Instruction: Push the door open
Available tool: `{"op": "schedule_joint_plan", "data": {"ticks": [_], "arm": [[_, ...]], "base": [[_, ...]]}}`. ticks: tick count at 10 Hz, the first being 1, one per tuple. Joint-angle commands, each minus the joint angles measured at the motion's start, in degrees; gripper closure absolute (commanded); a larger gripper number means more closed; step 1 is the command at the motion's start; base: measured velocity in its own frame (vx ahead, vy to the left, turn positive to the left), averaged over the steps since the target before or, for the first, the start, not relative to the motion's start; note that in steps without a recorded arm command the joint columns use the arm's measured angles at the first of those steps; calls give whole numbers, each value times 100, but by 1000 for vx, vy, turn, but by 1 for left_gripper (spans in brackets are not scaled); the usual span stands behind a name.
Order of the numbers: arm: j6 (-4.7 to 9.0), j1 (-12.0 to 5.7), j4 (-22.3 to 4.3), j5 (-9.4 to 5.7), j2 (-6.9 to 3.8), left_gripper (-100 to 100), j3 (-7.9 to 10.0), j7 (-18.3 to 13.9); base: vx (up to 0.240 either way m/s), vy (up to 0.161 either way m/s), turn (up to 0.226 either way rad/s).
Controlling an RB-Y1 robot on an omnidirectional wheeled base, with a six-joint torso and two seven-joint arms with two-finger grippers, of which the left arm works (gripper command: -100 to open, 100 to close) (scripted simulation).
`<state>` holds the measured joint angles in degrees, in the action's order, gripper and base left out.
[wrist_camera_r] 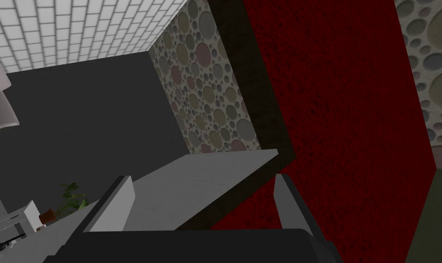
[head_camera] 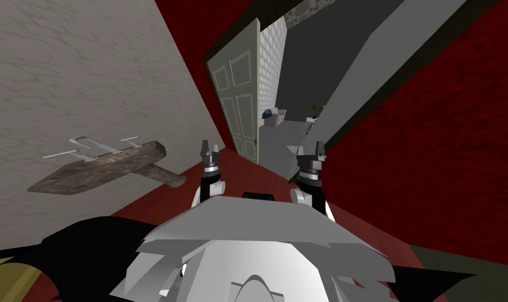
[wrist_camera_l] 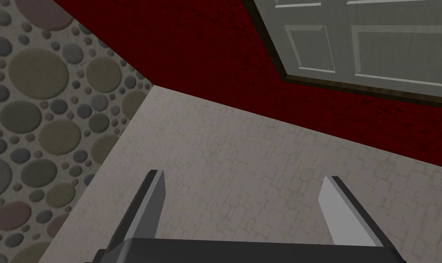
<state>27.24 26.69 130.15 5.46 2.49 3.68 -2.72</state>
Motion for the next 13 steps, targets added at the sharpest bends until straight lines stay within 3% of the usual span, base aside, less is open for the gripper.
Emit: {"op": "schedule_joint_plan", "data": {"ticks": [1, 13], "arm": [[34, -65, -179, 0, -53, -100, -45, -11], [374, -708, -1943, -3, -400, -100, -491, -114]], "base": [[63, 13, -17], [105, 27, -18]]}}
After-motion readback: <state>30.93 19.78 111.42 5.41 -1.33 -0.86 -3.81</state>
